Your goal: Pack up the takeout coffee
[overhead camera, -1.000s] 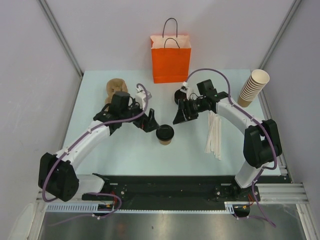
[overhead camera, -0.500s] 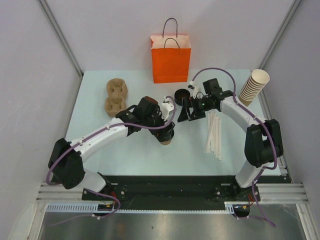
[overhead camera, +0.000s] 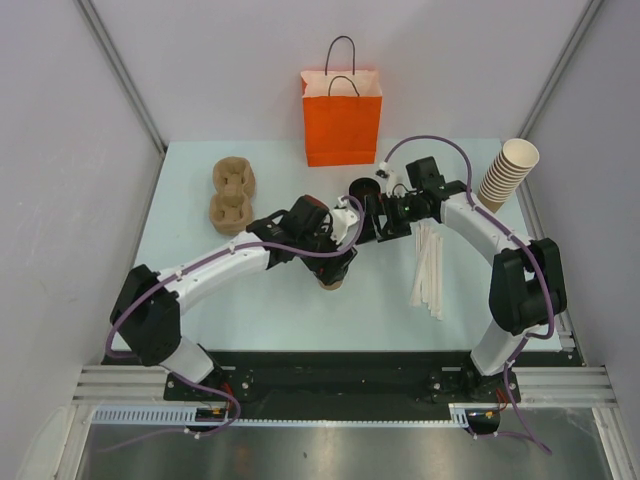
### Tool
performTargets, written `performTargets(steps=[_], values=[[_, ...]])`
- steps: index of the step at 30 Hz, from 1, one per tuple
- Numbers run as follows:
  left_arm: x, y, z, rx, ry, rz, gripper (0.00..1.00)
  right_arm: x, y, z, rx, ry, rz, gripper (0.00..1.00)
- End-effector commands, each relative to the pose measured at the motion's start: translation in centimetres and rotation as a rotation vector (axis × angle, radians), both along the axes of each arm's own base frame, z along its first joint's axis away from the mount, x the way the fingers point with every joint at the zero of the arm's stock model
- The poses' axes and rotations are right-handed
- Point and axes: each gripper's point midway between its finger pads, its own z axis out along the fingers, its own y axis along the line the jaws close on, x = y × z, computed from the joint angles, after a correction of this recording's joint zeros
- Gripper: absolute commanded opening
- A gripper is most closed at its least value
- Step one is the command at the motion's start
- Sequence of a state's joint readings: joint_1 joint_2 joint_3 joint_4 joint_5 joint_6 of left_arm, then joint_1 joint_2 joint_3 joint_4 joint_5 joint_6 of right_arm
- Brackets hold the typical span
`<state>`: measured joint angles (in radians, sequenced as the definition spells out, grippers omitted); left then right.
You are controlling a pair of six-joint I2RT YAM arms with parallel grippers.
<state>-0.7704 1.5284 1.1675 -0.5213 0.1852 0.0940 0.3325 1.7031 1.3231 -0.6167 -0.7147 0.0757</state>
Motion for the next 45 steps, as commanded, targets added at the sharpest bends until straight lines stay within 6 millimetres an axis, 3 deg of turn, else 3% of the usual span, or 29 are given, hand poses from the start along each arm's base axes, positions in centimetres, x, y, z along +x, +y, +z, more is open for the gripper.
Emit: performTargets(steps=[1, 10, 33, 45], values=[[0.9, -0.9, 1.1, -0.017, -0.033, 0.022, 1.0, 0.8, 0.1, 2.5, 0.039, -0.063, -0.002, 0.99], [1.2, -1.0, 0.4, -0.009, -0.033, 0.034, 0.97, 0.9, -0.1, 2.7, 0.045, -0.062, -0.005, 1.0], [1.9, -0.3, 2.8, -0.042, -0.107, 0.088, 0.99, 0.7, 0.1, 2.6, 0.052, -0.05, 0.003, 1.0], [1.2, -0.3, 0.2, -0.01, -0.039, 0.078, 0.99, 0.8, 0.0, 2.2, 0.05, -0.04, 0.001, 1.0]])
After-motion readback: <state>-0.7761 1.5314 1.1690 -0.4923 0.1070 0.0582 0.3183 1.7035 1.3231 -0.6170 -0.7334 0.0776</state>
